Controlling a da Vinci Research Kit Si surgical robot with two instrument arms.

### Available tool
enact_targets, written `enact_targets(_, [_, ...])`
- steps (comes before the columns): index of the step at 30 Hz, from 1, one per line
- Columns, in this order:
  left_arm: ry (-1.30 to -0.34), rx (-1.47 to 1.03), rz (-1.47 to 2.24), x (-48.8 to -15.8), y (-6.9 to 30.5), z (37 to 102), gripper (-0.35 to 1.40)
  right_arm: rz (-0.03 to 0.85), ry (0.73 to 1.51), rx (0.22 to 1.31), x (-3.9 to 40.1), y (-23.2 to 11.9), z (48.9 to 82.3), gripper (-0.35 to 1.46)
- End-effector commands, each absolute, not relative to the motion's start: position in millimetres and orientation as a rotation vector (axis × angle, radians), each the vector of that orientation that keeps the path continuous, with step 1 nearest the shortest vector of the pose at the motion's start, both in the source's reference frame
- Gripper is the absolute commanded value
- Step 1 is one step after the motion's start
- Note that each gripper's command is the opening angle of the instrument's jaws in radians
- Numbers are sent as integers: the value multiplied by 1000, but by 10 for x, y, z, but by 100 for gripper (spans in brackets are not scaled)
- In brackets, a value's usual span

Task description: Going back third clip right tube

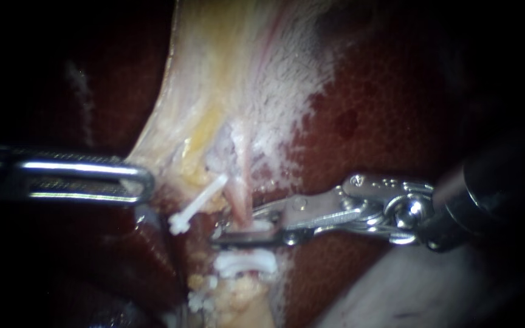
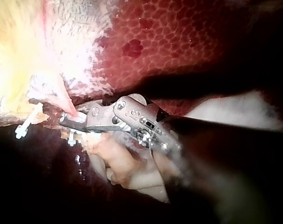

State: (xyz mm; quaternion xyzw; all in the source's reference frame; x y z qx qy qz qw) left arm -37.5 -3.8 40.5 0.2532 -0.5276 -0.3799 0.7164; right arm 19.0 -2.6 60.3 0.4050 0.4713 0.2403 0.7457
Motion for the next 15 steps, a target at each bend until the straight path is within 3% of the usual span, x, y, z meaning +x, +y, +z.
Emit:
enact_targets(1, [-1168, 560, -840, -375, -38, 405, -35, 526, 1032, 887, 190, -26, 603, -35])
enact_targets(15, [-1168, 560, -840, -374, -38, 406, -35, 526, 1032, 885, 193, -27, 604, -35])
